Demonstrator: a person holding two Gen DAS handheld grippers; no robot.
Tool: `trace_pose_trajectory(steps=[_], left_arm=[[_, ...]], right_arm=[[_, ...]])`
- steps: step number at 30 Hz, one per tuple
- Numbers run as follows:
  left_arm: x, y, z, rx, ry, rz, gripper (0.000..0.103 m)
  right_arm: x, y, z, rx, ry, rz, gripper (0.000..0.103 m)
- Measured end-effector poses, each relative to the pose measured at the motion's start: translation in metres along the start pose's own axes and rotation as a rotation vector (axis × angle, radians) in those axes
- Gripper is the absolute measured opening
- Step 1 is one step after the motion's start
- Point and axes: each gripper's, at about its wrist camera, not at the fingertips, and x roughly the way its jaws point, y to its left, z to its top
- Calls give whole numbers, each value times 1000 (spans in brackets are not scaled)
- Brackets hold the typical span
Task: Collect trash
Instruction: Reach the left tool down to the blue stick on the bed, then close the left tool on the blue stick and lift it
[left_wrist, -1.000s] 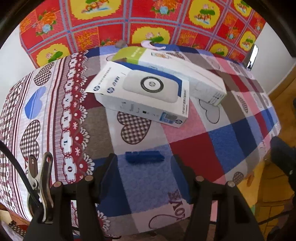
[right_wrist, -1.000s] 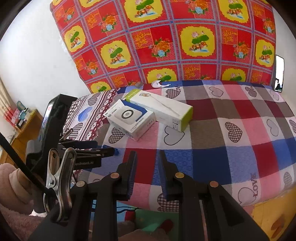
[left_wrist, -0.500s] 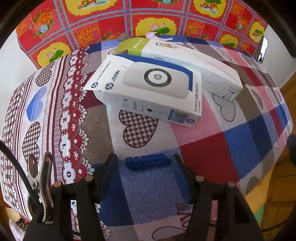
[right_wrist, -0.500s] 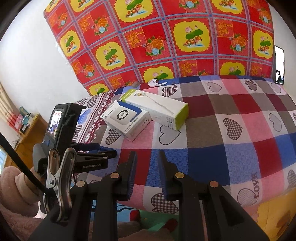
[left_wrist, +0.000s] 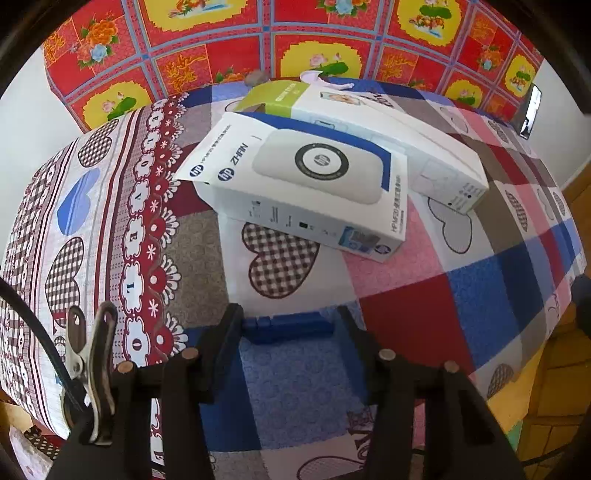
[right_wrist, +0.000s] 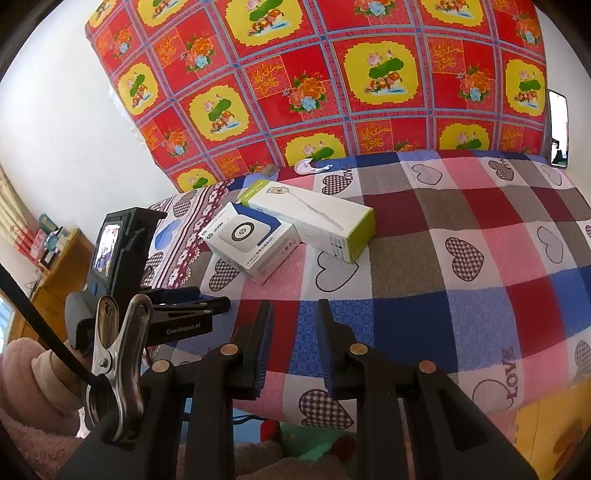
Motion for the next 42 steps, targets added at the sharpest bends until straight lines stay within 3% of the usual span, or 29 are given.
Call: trace_pose_trajectory(steps=[7, 13, 20, 28, 32, 37, 42], left_arm=[[-17, 12, -1, -65, -9, -31, 53], [-50, 37, 4, -108, -61, 5, 53], [-95, 79, 16, -152, -161, 7, 53], [-128, 128, 38, -143, -224, 10, 53], [-129, 157, 48, -155, -227, 20, 53], [-115, 195, 59, -175, -228, 8, 53], [-93, 225, 62, -201, -210, -7, 53]], right_arm=[[2, 3, 0, -8, 10, 11, 24], [2, 15, 12, 0, -9, 57, 24], [6, 42, 44, 10, -48, 83, 24], [26, 83, 90, 16, -82, 77, 24], [46, 100, 115, 41, -97, 55, 24], [81, 111, 137, 73, -96, 23, 32], [135, 112, 148, 106, -44, -26, 32]])
